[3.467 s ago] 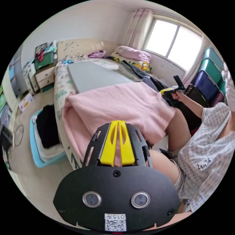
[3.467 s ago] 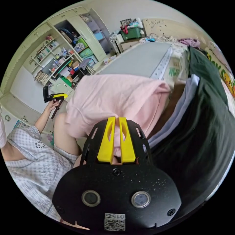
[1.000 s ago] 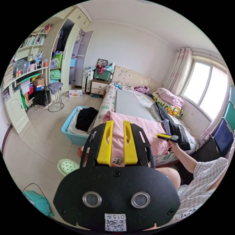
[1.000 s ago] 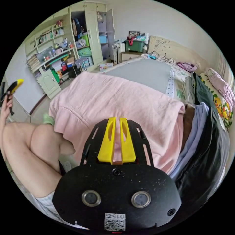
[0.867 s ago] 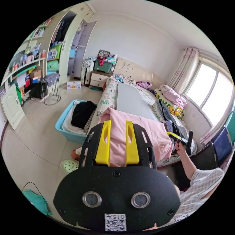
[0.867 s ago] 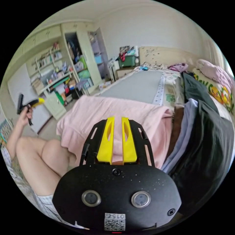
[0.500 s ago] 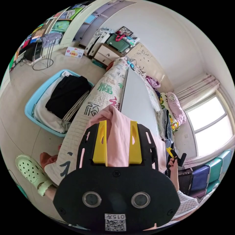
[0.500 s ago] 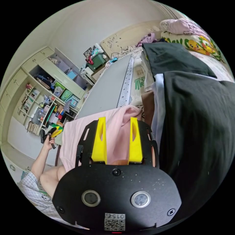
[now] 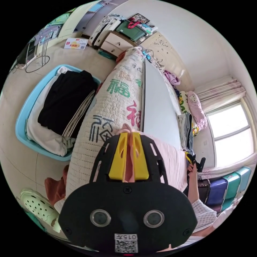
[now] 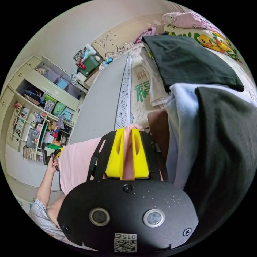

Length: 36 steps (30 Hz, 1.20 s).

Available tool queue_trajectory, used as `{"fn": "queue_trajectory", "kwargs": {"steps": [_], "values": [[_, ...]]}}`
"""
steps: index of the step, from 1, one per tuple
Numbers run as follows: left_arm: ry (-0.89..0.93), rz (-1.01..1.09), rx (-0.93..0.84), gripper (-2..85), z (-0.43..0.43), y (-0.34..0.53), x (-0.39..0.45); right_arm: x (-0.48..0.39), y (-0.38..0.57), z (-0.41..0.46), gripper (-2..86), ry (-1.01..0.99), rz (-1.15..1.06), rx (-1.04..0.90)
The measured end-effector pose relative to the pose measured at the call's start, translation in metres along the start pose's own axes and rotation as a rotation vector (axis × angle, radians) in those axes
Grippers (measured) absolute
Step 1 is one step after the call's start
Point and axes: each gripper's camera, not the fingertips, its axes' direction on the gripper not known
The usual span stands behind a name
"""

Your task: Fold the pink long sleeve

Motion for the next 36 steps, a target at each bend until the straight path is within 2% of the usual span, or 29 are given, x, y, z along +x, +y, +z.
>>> {"fn": "queue_trajectory", "kwargs": {"steps": [4, 9, 16, 21, 24, 29, 33, 36], "values": [[-0.005, 0.042, 0.089, 1.3, -0.023, -0.008, 0.022, 0.002, -0.008, -0.021, 2.1, -0.097, 0.030, 0.090], [0.012, 0.059, 0.204, 0.8, -0.042, -0.016, 0.050, -0.034, -0.021, -0.030, 1.5, -0.034, -0.082, 0.162], [-0.003, 0.033, 0.282, 1.0, -0.044, -0.023, 0.067, -0.043, -0.041, -0.006, 1.7, -0.040, 0.012, 0.201], [-0.089, 0.032, 0.205, 2.2, -0.024, -0.023, 0.072, -0.045, -0.033, 0.026, 1.7, 0.080, -0.027, 0.141], [-0.194, 0.128, 0.172, 4.2, -0.017, -0.017, 0.092, -0.039, -0.012, 0.015, 0.8, 0.085, -0.071, 0.160], [-0.314, 0.343, 0.174, 5.4, -0.024, -0.009, 0.159, -0.032, 0.059, -0.039, 4.5, 0.026, -0.201, 0.145], [-0.316, 0.518, 0.182, 5.2, -0.018, -0.002, 0.231, -0.029, 0.123, -0.062, 7.2, 0.042, -0.248, 0.086], [-0.244, 0.622, 0.136, 5.4, 0.002, -0.001, 0.297, -0.027, 0.171, -0.072, 8.2, 0.034, -0.263, 0.051]]}}
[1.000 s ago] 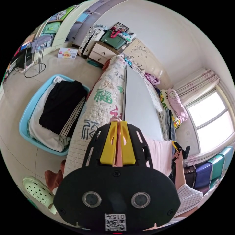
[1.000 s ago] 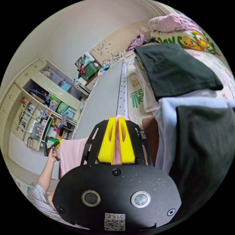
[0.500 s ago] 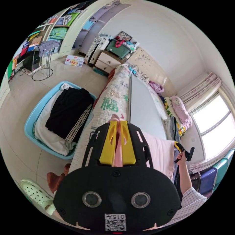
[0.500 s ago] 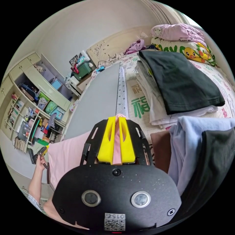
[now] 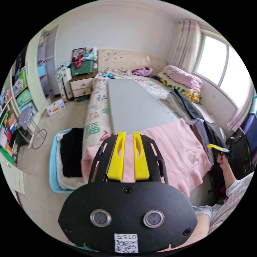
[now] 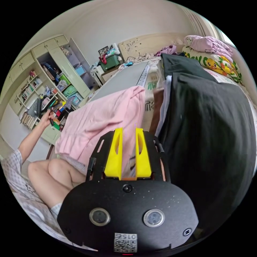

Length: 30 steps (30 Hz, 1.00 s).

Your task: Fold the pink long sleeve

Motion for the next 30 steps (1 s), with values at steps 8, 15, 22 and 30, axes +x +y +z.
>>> {"fn": "queue_trajectory", "kwargs": {"steps": [8, 15, 22, 30], "values": [[0.269, 0.134, -0.056, 10.9, 0.060, -0.111, 0.160, -0.020, 0.046, 0.003, 10.8, 0.055, -0.106, -0.142], [0.249, 0.301, -0.165, 11.8, 0.146, -0.183, 0.292, -0.001, 0.049, 0.017, 6.3, -0.085, -0.237, -0.140], [0.211, 0.371, -0.353, 13.2, 0.262, -0.219, 0.389, 0.041, 0.051, 0.025, 4.1, -0.311, -0.210, -0.064], [0.046, 0.419, -0.504, 8.9, 0.321, -0.207, 0.402, 0.046, 0.059, 0.022, 4.0, -0.312, -0.235, -0.010]]}}
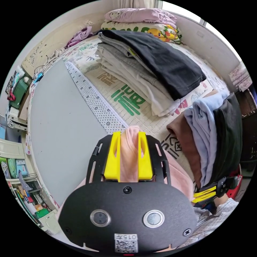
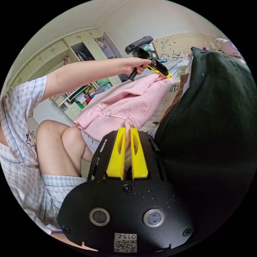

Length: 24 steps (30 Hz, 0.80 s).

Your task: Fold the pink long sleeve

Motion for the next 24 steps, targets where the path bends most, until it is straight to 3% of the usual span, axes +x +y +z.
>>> {"fn": "queue_trajectory", "kwargs": {"steps": [9, 12, 21, 24], "values": [[-0.073, -0.001, 0.179, 5.4, -0.073, 0.055, 0.006, 0.001, 0.002, -0.018, 3.7, -0.035, 0.130, 0.055], [-0.053, -0.025, 0.259, 5.2, -0.116, 0.087, -0.003, -0.006, 0.013, -0.060, 3.3, -0.155, 0.229, 0.243], [0.253, -0.155, 0.646, 5.0, -0.218, 0.202, -0.061, -0.102, -0.012, -0.176, 2.1, 0.118, 0.073, 0.419], [0.363, -0.168, 0.777, 5.0, -0.234, 0.255, -0.100, -0.162, -0.032, -0.195, 1.8, 0.200, -0.091, 0.424]]}}
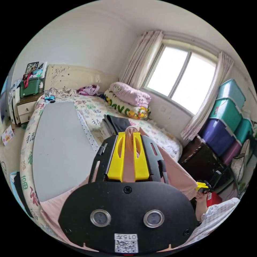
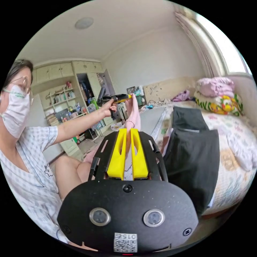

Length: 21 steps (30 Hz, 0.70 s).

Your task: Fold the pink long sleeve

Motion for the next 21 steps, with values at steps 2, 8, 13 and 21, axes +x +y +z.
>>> {"fn": "queue_trajectory", "kwargs": {"steps": [2, 8, 13, 21], "values": [[0.057, -0.040, 0.084, 5.0, -0.046, 0.030, -0.040, -0.050, -0.017, 0.019, 1.7, -0.109, -0.127, -0.050], [0.032, -0.346, 0.214, 5.1, -0.145, 0.167, -0.181, -0.157, 0.002, 0.174, 1.8, -0.456, -0.248, -0.331], [-0.169, -0.708, 0.151, 5.5, -0.188, 0.285, -0.277, -0.197, 0.043, 0.286, 1.8, -0.574, -0.165, -0.573], [0.101, -0.811, 0.216, 12.7, -0.194, 0.350, -0.337, -0.224, 0.055, 0.329, 2.0, -0.547, -0.200, -0.675]]}}
